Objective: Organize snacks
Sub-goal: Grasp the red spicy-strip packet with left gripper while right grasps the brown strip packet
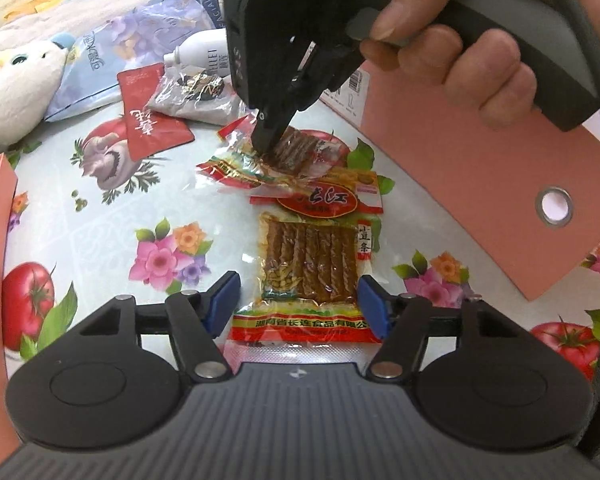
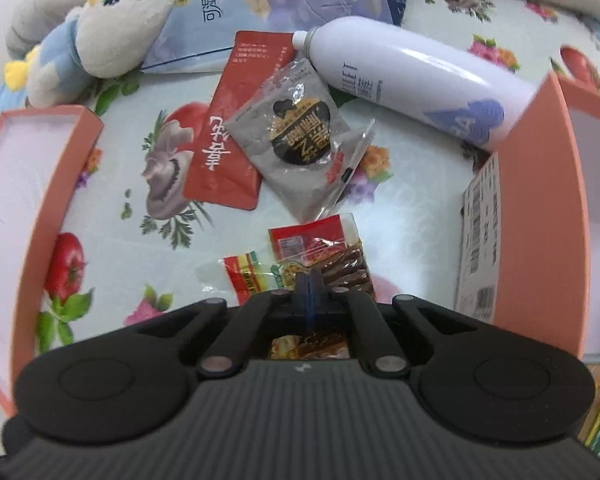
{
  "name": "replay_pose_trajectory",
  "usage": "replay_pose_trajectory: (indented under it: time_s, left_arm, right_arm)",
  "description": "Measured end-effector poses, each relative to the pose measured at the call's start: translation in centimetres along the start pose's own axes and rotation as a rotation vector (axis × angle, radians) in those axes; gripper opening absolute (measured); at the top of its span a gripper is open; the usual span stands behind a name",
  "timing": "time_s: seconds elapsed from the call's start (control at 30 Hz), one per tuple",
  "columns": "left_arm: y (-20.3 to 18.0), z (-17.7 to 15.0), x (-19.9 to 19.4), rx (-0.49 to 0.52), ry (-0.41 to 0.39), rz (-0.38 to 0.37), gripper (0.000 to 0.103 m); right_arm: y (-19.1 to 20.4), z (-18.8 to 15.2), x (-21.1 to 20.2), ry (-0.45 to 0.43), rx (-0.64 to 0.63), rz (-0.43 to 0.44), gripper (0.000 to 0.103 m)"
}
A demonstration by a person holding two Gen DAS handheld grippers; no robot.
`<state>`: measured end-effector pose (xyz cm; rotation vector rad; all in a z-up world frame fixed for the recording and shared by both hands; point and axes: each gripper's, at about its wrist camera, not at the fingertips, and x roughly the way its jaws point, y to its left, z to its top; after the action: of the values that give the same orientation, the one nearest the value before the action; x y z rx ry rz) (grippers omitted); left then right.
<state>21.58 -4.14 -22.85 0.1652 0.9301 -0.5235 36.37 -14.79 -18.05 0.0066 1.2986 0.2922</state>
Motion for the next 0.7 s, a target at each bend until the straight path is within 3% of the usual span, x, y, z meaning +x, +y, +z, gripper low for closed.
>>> replay_pose_trajectory:
  time_s: [0.33,0.4,0.43,0.47,0.7]
  left_arm:
    - [1.3,-2.7,-3.0,-0.086,0.006,0.047,0.068]
    - [1.9,-3.3,-3.7,-0.116,0.004,0.058,0.068]
    - [2.3,-3.6,-4.0,-0.132,0.002,0.063,0.068]
    - [2.6,-3.9,-4.3,-0.148,-0.001,0.069,0.068]
    - [4.2,-5.8,-6.1,-0.25,-0.047,0.098,0.066]
  right_arm:
    - [0.1,-0.6,-1.0,-0.018,0.036,0.031,0.01]
    - [0.3,-0.5,-1.1,-0.013,0.029,0.035,0.033]
    - [0.4,-0.4,-1.2,-0.025,0.029,0.044,0.058]
    - [0.5,-0.4,-1.3,-0.039,0.024,0.043,0.07]
    - [1.4,-0.5,0.8,-0.013,-0.039,-0.168,0.07]
